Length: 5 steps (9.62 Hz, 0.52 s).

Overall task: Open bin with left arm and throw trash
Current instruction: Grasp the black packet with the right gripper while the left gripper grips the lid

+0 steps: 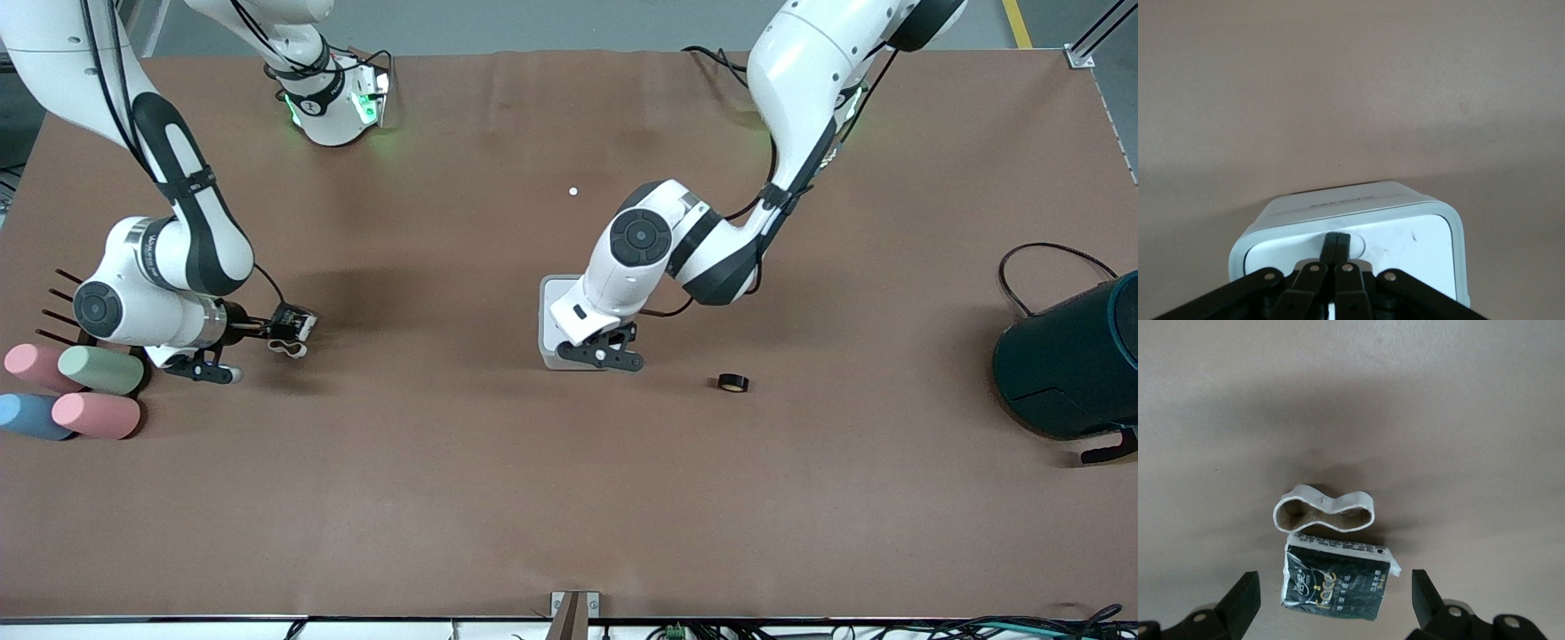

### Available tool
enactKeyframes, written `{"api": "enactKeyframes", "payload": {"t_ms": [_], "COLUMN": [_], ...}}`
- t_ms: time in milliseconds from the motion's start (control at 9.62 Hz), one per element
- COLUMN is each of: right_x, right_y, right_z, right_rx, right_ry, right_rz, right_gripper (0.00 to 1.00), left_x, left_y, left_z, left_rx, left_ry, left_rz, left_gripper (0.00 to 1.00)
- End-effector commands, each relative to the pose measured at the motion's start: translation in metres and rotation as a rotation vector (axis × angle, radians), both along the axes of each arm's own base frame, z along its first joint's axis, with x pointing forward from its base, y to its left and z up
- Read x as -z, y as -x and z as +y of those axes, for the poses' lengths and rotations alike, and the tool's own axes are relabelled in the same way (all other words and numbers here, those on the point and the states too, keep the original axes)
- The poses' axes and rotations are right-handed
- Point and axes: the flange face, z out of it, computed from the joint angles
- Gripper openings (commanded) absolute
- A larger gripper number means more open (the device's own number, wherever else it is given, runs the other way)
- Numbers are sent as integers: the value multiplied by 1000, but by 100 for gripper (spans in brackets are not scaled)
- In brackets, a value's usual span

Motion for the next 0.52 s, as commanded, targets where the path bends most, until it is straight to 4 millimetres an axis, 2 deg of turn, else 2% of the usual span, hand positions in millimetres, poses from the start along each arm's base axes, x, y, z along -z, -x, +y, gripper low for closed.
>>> {"api": "enactKeyframes", "payload": {"t_ms": [0, 104, 208, 312, 416], "right_x": [12, 15, 17, 24, 34], "right_y": [19, 22, 23, 29, 34], "right_z": [1, 3, 5, 5, 3], "right_rx": [40, 75, 92, 103, 110], "right_ry": [-2, 9, 16, 20, 25], "right_rz": [37, 45, 43, 45, 18], "right_gripper": [99, 99, 99, 99, 99], "left_x": [45, 30, -7, -36, -54], "left_y": [7, 1, -13, -30, -53], "left_z": [-8, -4, 15, 54, 96], "left_rx": [-20, -32, -62, -92, -106], "left_ry": [-38, -30, -40, -97, -108], "left_rz": [33, 23, 9, 40, 50], "left_gripper": [0, 0, 0, 3, 5]}}
